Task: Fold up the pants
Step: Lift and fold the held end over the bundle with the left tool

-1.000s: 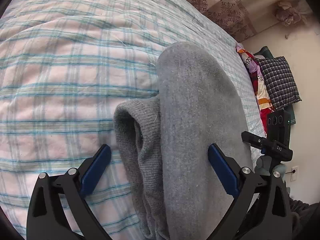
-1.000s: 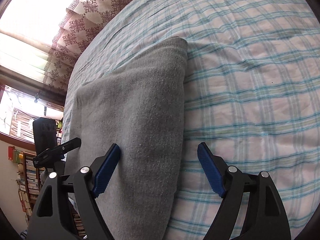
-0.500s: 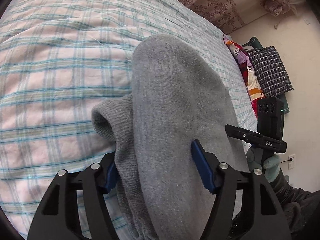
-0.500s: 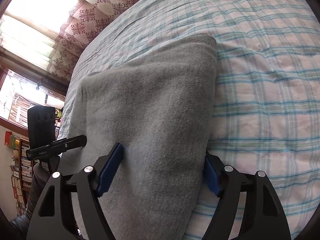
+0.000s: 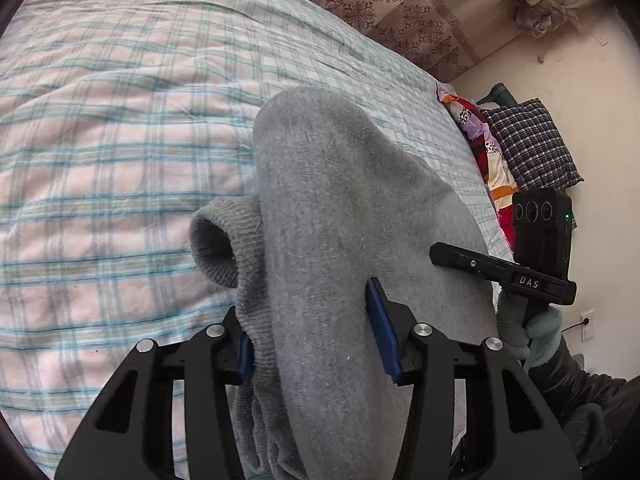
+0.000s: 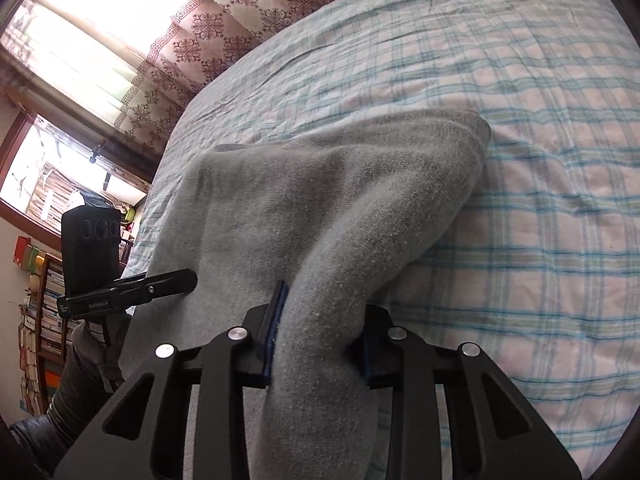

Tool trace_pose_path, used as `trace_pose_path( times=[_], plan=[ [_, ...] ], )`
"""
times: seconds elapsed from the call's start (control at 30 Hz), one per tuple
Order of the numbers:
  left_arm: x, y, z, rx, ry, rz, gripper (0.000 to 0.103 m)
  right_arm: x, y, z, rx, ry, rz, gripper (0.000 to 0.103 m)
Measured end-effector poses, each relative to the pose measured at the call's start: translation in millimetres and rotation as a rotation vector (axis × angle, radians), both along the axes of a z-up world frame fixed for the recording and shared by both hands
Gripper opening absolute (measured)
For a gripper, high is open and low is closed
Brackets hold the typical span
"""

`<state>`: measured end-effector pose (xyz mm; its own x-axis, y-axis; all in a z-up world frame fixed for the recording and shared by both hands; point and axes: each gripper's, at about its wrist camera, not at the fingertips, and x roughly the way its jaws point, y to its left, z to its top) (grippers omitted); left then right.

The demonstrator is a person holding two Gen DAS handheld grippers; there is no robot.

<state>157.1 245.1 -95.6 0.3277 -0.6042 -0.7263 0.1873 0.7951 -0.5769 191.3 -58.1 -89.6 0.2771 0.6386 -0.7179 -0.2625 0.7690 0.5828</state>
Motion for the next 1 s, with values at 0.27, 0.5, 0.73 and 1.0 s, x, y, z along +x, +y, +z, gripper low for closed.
trace_pose_path(
  times=[0.27, 0.5, 0.73, 1.0],
  plan=[
    [2, -8, 40, 0.004, -0.063, 0.012, 0.042, 3, -14, 36, 0.037, -0.074, -0.01, 0.024],
    [30, -42, 68, -0.002, -0.112, -0.006, 0.042, 16, -57, 77, 0.041, -0.171, -0.055, 0.023],
    [79, -109, 70, -0.026, -0.11, -0.06, 0.042, 47, -116, 103, 0.0, -0.219, -0.126, 0.019],
    [141, -185, 73, -0.068, -0.106, -0.104, 0.042, 99, -185, 114, -0.03, -0.242, -0.21, 0.019]
  ],
)
